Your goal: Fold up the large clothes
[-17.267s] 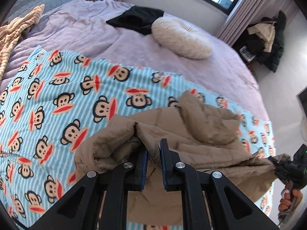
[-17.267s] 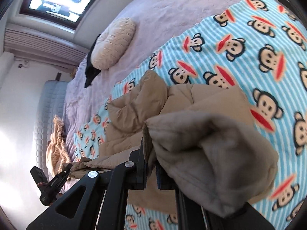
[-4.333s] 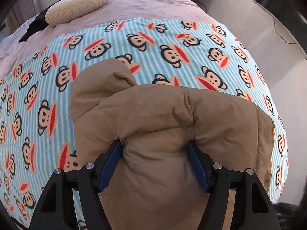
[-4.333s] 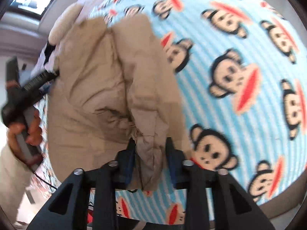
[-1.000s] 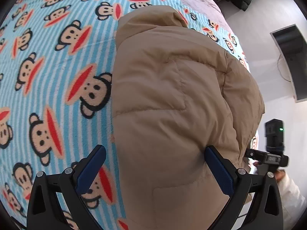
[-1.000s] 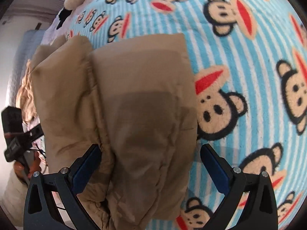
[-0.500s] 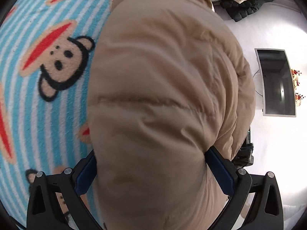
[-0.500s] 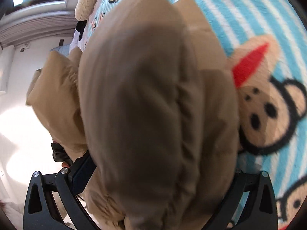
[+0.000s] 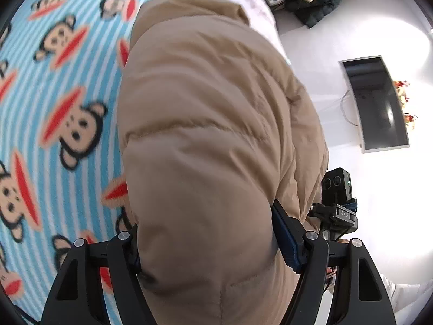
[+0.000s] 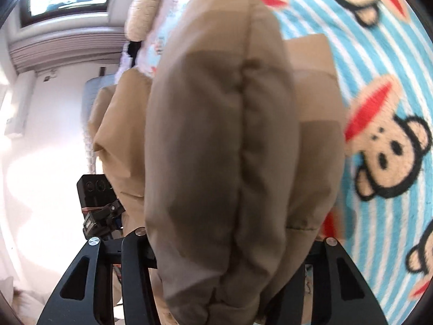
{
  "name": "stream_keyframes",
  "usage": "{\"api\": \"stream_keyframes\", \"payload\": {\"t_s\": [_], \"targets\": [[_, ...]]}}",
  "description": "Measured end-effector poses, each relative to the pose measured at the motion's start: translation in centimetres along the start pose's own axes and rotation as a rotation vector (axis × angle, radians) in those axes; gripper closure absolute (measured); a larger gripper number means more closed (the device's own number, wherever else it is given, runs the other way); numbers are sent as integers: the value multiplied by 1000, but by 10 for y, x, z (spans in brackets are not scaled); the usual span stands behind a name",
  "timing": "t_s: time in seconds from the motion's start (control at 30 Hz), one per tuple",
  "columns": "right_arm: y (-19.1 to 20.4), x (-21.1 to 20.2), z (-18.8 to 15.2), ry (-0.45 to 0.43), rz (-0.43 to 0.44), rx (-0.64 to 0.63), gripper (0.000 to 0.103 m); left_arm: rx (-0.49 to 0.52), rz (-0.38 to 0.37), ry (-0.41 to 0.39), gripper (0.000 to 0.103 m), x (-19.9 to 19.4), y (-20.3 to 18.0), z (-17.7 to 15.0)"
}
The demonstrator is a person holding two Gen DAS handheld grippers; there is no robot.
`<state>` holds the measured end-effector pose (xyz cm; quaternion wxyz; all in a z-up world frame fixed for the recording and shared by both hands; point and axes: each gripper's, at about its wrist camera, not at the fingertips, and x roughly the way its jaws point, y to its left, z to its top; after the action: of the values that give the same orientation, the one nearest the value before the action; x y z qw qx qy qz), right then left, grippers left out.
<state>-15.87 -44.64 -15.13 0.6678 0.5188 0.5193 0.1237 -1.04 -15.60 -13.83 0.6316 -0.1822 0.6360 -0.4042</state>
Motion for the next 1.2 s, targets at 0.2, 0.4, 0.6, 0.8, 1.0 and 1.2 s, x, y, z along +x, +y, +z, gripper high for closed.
{"api": "stream_keyframes", "payload": {"t_s": [0.2,0.4,0.6,0.8,1.0,1.2], "targets": [[57,21,6,-30,27,-71,48,22,-9,-74,28,-55,11,19],[118,88,20,-36,47,-121,48,43,22,-127,28,-132,59,50],[168,182,31,-22,68,-149,48,27,84,-168,28,-209,147,80],[182,278,43,28,14,-127,46,-68,210,-178,28,-232,242,102],[186,288,31,54,-146,-89,42,-90,281,-178,27,-240,268,90],[227,208,4,-137,-227,-203,42,64,383,-293,27,-287,241,108]]}}
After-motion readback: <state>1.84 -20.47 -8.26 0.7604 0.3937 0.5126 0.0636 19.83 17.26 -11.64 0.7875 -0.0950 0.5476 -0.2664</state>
